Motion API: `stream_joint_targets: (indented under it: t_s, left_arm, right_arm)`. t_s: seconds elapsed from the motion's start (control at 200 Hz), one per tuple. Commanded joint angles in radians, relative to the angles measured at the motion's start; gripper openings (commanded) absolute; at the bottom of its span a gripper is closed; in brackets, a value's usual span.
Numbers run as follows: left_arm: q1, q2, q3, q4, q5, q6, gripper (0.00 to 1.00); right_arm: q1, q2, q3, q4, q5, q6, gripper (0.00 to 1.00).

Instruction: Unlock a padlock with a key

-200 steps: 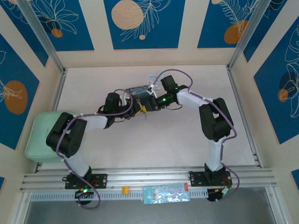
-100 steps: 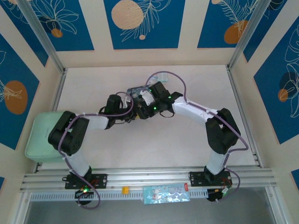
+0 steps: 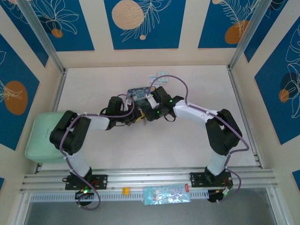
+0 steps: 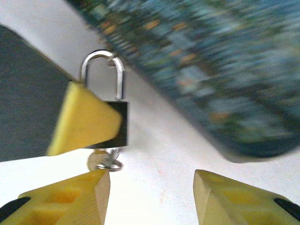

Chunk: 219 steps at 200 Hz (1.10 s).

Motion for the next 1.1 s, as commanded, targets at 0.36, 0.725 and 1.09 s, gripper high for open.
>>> stream_joint_targets:
  t_s: [0.36, 0.725, 1.09]
  left_arm:
    - [-0.031, -0.042, 0.126, -0.407, -0.179, 0.267, 0.26]
    - [0.049, -0.164, 0.056, -0.348, -0.185, 0.177, 0.51]
    - [0.201, -0.231, -0.011, -0.232, -0.172, 0.094, 0.56]
  right_arm:
    - [-0.037, -0.106, -0.066, 0.102, -0.005, 0.104, 0.5]
    - [0.001, -0.122, -0.061, 0.077, 0.004, 0.134, 0.51]
    - [0.187, 0.078, 0.074, -0.032, 0.192, 0.187, 0.53]
